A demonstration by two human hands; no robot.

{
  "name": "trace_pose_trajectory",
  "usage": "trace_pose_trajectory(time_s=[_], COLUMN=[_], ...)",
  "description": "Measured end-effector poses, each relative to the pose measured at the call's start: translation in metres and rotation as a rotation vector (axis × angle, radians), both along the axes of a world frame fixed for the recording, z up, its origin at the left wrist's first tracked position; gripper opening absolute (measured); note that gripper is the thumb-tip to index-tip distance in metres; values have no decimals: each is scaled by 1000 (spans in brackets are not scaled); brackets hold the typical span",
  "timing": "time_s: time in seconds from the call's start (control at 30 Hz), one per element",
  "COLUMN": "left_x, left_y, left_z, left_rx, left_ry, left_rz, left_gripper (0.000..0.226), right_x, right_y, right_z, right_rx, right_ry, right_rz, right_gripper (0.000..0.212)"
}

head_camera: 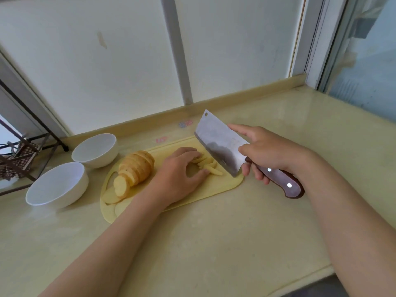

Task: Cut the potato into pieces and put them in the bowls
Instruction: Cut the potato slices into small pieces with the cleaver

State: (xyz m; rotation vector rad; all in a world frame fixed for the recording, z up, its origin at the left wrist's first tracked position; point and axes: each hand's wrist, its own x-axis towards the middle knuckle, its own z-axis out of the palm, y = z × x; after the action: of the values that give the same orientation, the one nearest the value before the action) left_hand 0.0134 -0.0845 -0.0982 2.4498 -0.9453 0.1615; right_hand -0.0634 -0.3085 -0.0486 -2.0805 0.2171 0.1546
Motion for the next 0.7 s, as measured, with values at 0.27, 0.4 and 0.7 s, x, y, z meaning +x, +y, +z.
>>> trace_pose_trajectory(time_s=[0.27, 0.4, 0.7], left_x=[2, 4, -4], left_y=[-2, -6, -9], left_z=[-10, -14, -12], left_rx=[-47, -43, -24], left_ry=[-146, -254, -311], left_rz=[-139, -214, -193], left_gripper=[32, 29, 26], right_x=[-5, -15, -37], right_y=[12, 17, 34], right_z=[15, 26, 32], right_rx=[-100, -162, -243], right_ry=[-7, -31, -33], right_rz=[-28, -57, -65], right_gripper=[82, 81, 79])
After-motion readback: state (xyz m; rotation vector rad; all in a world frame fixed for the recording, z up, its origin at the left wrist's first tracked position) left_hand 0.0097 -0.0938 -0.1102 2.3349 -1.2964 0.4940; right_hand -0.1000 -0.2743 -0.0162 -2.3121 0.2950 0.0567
